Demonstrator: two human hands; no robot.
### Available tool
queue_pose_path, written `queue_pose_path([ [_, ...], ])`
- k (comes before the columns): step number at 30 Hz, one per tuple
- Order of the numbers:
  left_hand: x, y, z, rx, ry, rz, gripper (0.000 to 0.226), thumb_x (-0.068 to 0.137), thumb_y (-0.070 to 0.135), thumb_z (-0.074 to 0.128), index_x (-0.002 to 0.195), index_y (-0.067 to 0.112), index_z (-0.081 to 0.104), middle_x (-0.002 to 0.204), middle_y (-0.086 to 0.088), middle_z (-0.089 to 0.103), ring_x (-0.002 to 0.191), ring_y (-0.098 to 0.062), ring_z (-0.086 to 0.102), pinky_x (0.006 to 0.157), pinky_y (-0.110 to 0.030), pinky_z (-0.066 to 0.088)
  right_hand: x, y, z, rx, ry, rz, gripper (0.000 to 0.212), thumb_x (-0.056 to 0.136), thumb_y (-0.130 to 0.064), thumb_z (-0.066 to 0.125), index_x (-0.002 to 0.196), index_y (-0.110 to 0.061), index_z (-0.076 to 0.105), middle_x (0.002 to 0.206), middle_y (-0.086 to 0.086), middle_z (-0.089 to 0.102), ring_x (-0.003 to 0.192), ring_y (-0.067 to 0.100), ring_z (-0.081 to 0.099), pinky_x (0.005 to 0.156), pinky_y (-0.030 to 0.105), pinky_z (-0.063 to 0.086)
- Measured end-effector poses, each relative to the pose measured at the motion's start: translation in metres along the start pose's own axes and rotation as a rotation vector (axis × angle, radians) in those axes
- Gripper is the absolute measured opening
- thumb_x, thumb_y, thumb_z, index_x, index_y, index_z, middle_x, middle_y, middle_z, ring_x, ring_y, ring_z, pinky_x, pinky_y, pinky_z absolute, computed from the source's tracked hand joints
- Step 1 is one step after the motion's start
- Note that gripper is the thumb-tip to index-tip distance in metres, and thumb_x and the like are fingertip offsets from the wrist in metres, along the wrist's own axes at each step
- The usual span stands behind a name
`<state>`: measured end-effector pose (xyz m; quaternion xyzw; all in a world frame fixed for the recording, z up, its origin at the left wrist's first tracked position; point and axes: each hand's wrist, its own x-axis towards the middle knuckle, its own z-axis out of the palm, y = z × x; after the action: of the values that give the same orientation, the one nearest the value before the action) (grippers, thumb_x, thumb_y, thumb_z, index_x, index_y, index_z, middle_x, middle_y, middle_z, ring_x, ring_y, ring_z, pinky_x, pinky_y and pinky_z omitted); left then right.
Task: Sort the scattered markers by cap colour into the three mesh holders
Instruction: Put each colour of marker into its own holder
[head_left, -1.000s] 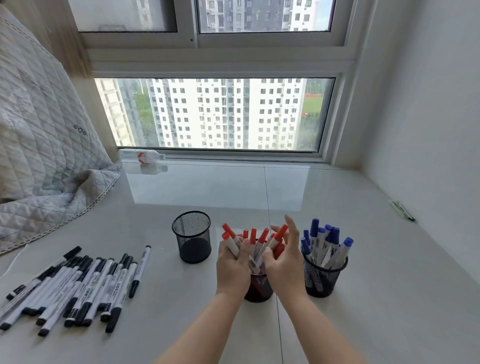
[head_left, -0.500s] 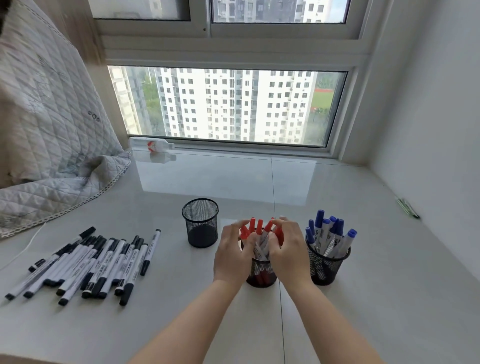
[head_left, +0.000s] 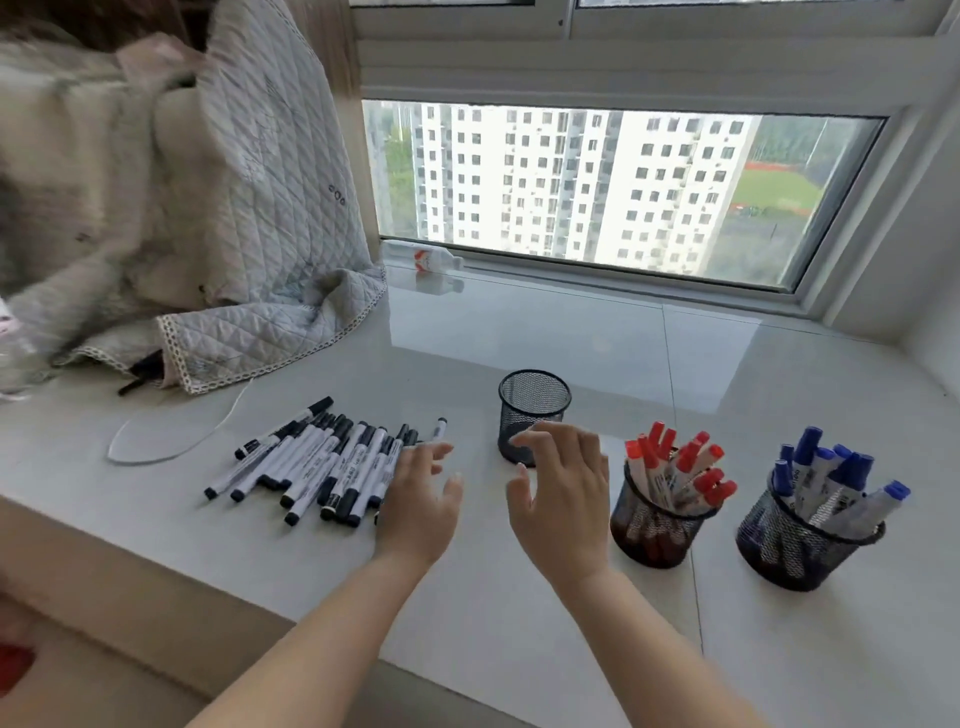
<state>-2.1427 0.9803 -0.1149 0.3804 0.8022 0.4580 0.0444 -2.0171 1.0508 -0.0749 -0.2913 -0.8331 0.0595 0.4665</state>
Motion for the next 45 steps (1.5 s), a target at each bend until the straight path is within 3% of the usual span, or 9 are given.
queue_pose_path([
  [3,0.008,-0.027,-0.026,0.059,0.038,-0.083,0.026,0.087,0.015,0.053,0.112,0.018,0.053,0.114,0.000,0.051,0.093,-0.010,0.050,0.079,-0.024,0.039,-0.005,-0.016,0.033,0.069,-0.188,0.066,0.022,0.070,-0.007,0.063,0.090,-0.013,0.065,0.090,0.001,0.064,0.091,0.026,0.054,0.076,0.034,0.044],
  [8,0.030,-0.064,-0.058,0.255,0.080,-0.143,0.018,0.086,0.016,0.053,0.101,0.018,0.061,0.101,0.000,0.064,0.085,-0.015,0.054,0.070,-0.024,0.041,-0.002,-0.022,0.080,0.171,-0.477,0.231,0.021,0.082,-0.013,0.052,0.097,-0.016,0.066,0.098,-0.002,0.065,0.098,0.020,0.049,0.083,0.027,0.038],
  [13,0.051,-0.077,-0.065,0.557,-0.084,-0.052,0.024,0.091,0.028,0.046,0.107,0.015,0.058,0.108,-0.004,0.061,0.094,-0.021,0.058,0.074,-0.030,0.047,0.005,-0.024,0.118,0.157,-0.636,0.398,0.032,0.088,-0.022,0.047,0.119,-0.020,0.056,0.118,0.001,0.053,0.115,0.019,0.044,0.091,0.030,0.040],
  [19,0.069,-0.082,-0.057,0.694,-0.174,-0.008,0.043,0.091,0.045,0.047,0.119,0.012,0.052,0.118,-0.006,0.054,0.106,-0.020,0.054,0.082,-0.029,0.047,0.006,-0.029,0.150,0.164,-0.676,0.613,0.052,0.091,-0.037,0.046,0.137,-0.016,0.033,0.135,0.004,0.035,0.123,0.022,0.040,0.096,0.034,0.038],
  [26,0.073,-0.078,-0.045,0.735,-0.194,-0.048,0.060,0.085,0.051,0.053,0.125,0.007,0.045,0.128,-0.011,0.049,0.114,-0.024,0.050,0.089,-0.032,0.046,0.008,-0.031,0.160,0.005,-0.724,0.530,0.056,0.087,-0.044,0.047,0.132,-0.012,0.037,0.126,0.005,0.038,0.116,0.025,0.043,0.089,0.035,0.041],
  [33,0.073,-0.072,-0.032,0.782,-0.223,-0.110,0.058,0.085,0.050,0.052,0.121,0.005,0.047,0.125,-0.011,0.052,0.111,-0.025,0.053,0.084,-0.032,0.047,-0.003,-0.029,0.156,-0.052,-0.688,0.490,0.052,0.086,-0.034,0.044,0.132,-0.010,0.036,0.125,0.007,0.041,0.114,0.025,0.042,0.095,0.034,0.034],
  [39,0.071,-0.071,-0.020,0.754,-0.275,-0.213,0.041,0.090,0.032,0.047,0.117,0.001,0.044,0.120,-0.015,0.052,0.107,-0.029,0.055,0.079,-0.032,0.045,0.004,-0.025,0.150,-0.103,-0.783,0.529,0.048,0.086,-0.033,0.045,0.126,-0.006,0.039,0.124,0.008,0.043,0.114,0.026,0.046,0.092,0.033,0.037],
  [45,0.070,-0.066,-0.016,0.623,-0.248,-0.328,0.028,0.086,0.018,0.048,0.107,0.000,0.051,0.110,-0.016,0.061,0.101,-0.031,0.060,0.069,-0.027,0.040,0.003,-0.017,0.138,-0.158,-0.800,0.572,0.034,0.088,-0.014,0.040,0.120,-0.004,0.041,0.125,0.012,0.046,0.115,0.028,0.050,0.087,0.032,0.042],
])
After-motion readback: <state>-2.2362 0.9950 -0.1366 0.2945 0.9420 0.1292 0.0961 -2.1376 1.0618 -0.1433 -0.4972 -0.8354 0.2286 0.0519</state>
